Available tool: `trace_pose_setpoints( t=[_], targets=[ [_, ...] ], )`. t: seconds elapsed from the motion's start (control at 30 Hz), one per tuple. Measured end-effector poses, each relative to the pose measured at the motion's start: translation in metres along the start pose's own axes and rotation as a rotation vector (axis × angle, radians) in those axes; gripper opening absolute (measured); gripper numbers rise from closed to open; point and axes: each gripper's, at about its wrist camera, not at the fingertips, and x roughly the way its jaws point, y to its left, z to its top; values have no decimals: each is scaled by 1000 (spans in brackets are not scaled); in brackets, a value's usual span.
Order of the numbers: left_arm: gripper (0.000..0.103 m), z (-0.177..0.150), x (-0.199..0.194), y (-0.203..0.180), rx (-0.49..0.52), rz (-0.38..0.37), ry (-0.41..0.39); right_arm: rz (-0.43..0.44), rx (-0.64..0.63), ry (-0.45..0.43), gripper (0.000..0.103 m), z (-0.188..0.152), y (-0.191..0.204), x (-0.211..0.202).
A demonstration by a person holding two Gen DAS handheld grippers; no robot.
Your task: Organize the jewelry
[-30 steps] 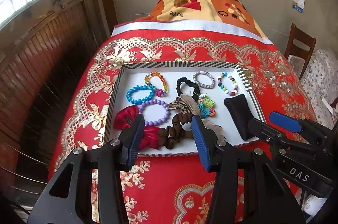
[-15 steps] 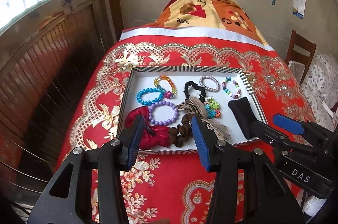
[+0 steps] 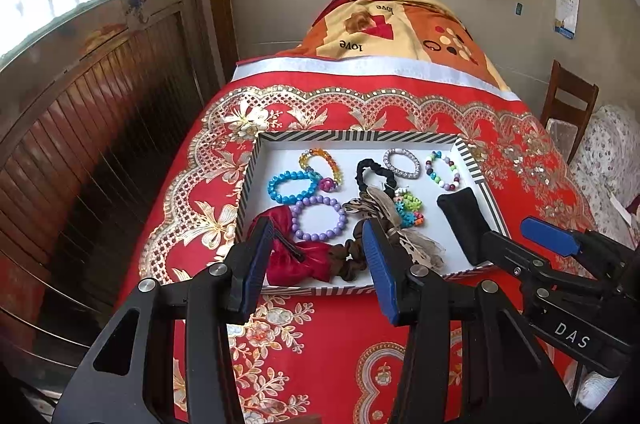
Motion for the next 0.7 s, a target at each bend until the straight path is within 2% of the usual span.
trace_pose_setpoints(
  t=[0.7],
  targets=[
    [46,-1,6,5,-8,-4,17,-1,-14,15,56,3,4,6]
  ],
)
